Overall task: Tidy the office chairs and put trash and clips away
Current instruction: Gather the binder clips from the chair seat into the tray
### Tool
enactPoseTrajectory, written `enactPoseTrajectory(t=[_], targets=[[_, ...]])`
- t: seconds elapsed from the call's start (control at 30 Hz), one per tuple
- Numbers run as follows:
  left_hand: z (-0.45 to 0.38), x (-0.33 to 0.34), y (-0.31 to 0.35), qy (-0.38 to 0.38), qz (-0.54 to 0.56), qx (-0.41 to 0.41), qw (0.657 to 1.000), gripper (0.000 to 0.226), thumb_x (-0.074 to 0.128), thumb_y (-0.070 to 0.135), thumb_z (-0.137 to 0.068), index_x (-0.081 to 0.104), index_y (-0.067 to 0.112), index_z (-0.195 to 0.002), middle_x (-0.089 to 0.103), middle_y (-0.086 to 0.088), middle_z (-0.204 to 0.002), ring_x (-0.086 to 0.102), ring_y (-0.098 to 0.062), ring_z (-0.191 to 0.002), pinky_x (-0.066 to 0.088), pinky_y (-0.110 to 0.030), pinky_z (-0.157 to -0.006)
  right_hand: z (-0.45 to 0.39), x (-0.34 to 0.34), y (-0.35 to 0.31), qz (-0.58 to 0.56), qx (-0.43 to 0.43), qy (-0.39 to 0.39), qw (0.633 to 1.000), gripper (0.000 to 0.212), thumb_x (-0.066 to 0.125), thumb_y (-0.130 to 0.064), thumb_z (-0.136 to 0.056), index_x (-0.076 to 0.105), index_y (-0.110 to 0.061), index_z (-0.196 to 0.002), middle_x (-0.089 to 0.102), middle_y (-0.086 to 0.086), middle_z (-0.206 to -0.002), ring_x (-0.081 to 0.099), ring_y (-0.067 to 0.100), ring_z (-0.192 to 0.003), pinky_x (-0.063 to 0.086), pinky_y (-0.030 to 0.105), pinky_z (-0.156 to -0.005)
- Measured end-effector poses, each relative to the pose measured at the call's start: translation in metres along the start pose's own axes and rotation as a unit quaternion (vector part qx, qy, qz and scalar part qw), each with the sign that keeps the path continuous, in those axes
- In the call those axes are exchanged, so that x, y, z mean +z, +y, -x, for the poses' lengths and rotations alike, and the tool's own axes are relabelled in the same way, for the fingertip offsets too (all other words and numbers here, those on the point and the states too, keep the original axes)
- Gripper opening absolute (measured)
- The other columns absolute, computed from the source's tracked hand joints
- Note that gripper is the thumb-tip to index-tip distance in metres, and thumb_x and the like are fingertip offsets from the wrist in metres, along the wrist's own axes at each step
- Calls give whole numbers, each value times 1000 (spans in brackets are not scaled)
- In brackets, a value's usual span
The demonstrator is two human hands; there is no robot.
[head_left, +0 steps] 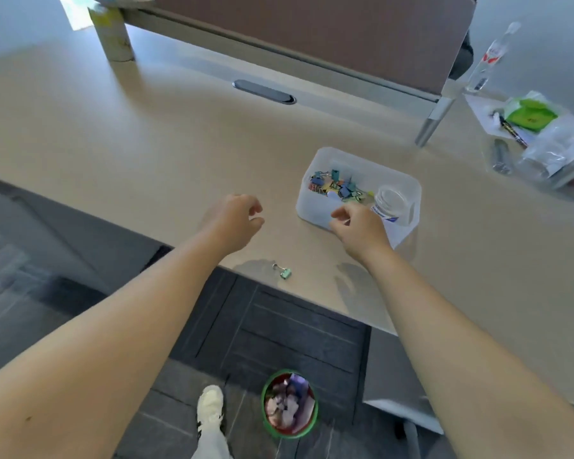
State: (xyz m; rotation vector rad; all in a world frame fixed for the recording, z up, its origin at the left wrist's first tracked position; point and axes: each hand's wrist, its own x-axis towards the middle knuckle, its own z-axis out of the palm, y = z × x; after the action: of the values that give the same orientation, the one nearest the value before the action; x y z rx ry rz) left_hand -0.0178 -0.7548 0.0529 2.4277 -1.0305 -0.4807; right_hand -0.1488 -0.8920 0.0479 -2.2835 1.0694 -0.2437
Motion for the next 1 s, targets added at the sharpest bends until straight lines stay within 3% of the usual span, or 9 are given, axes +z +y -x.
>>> enactPoseTrajectory(t=[0.23, 0.37, 0.5, 0.57, 0.73, 0.8, 1.0], targets=[[31, 34, -38, -38, -5, -33, 999, 32, 47, 20, -94, 52, 9, -124, 57, -10, -128, 54, -24, -114, 44, -35, -93, 22, 72, 15, 42, 0, -107, 993, 38, 58, -20, -89, 54, -6, -124, 53, 12, -131, 52, 26, -116, 42, 33, -96], [25, 46, -60, -54, -6, -41, 998, 32, 47, 20, -94, 53, 8, -123, 57, -9, -126, 54, -25, -112, 44, -34, -91, 19, 106, 16, 83, -22, -96, 992, 40, 60, -20, -86, 55, -4, -122, 50, 15, -125, 45, 30, -118, 38, 32, -97], [9, 49, -67, -72, 2, -29, 997, 32, 47, 19, -94, 53, 8, -123, 56, -10, -127, 53, -25, -112, 43, -33, -92, 12, 110, 15, 119, -30, -86, 989, 27, 51, -17, -91, 61, -2, -112, 54, 17, -120, 50, 31, -111, 42, 35, -91], [-3, 45, -63, -80, 2, -12, 997, 32, 45, 18, -95, 52, 8, -124, 55, -9, -128, 53, -24, -114, 43, -33, -93, 8, 102, 14, 103, -22, -51, 993, 25, 51, -15, -90, 61, -3, -110, 56, 16, -119, 53, 31, -108, 43, 34, -87], [-38, 28, -33, -66, 24, 31, 997, 30, 45, 18, -95, 53, 10, -123, 54, -7, -128, 53, -23, -114, 40, -30, -87, -18, 54, -3, 11, -21, 170, 985, 20, 53, 0, -86, 61, 5, -103, 58, 22, -111, 58, 34, -94, 43, 35, -80], [-53, 20, -17, -63, 29, 53, 996, 30, 45, 16, -94, 54, 9, -122, 54, -9, -128, 52, -24, -115, 40, -31, -90, -37, 32, -9, -13, 5, 214, 977, 20, 52, -1, -87, 60, 6, -104, 55, 23, -115, 56, 34, -98, 42, 35, -83], [-84, 3, 8, -47, 25, 100, 994, 29, 47, 12, -92, 56, 5, -119, 57, -14, -125, 52, -28, -115, 41, -31, -94, -67, 8, -2, 48, 85, 145, 985, 32, 42, -7, -94, 54, 1, -123, 46, 18, -134, 48, 31, -120, 37, 35, -99]])
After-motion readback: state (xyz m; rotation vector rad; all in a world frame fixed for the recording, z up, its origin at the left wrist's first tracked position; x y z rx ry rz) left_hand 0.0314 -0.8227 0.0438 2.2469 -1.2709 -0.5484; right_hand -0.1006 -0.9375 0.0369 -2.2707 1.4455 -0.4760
